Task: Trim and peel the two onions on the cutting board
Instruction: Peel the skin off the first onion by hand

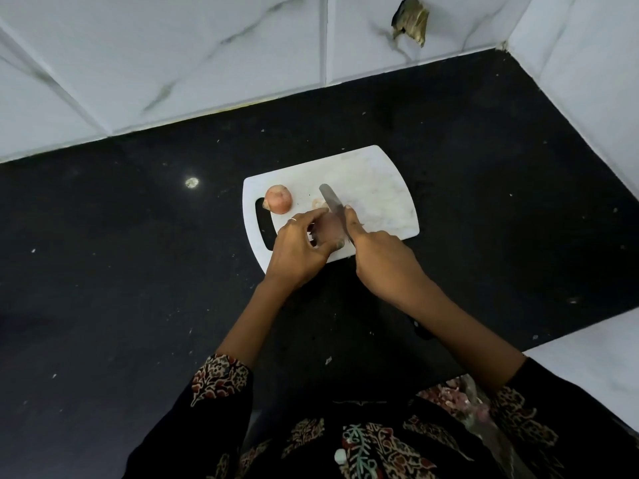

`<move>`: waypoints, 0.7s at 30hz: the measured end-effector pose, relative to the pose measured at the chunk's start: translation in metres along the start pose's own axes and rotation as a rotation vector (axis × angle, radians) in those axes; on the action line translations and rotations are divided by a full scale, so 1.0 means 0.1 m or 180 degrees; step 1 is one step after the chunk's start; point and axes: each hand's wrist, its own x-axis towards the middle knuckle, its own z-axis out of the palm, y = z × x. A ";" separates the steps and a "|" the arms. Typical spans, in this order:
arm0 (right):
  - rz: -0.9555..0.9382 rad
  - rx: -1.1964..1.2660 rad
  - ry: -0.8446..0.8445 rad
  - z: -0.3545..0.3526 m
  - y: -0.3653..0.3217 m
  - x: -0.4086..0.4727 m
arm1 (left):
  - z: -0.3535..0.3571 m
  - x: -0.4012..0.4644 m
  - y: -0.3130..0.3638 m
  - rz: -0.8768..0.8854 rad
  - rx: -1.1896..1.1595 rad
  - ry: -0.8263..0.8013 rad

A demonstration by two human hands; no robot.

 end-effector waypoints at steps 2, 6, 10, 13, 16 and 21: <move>-0.0025 -0.0029 0.0014 0.01 -0.02 0.03 | 0.00 0.01 -0.01 0.0001 -0.0013 0.0008; 0.0036 0.0038 -0.0050 0.01 0.00 -0.02 | 0.01 0.00 -0.01 0.0020 0.0004 0.0016; 0.0093 0.0002 -0.0043 -0.01 -0.01 -0.07 | 0.02 0.01 -0.01 0.0004 0.0017 0.0030; 0.0064 -0.0105 0.0047 0.05 -0.05 0.00 | 0.02 0.04 -0.02 0.0019 0.0040 0.0000; 0.0040 -0.0121 0.0050 0.05 -0.04 -0.01 | 0.01 0.05 -0.03 0.0012 0.0047 -0.0032; 0.0087 -0.0219 0.0049 0.07 -0.04 -0.07 | 0.01 0.07 -0.02 -0.0040 0.0003 -0.0063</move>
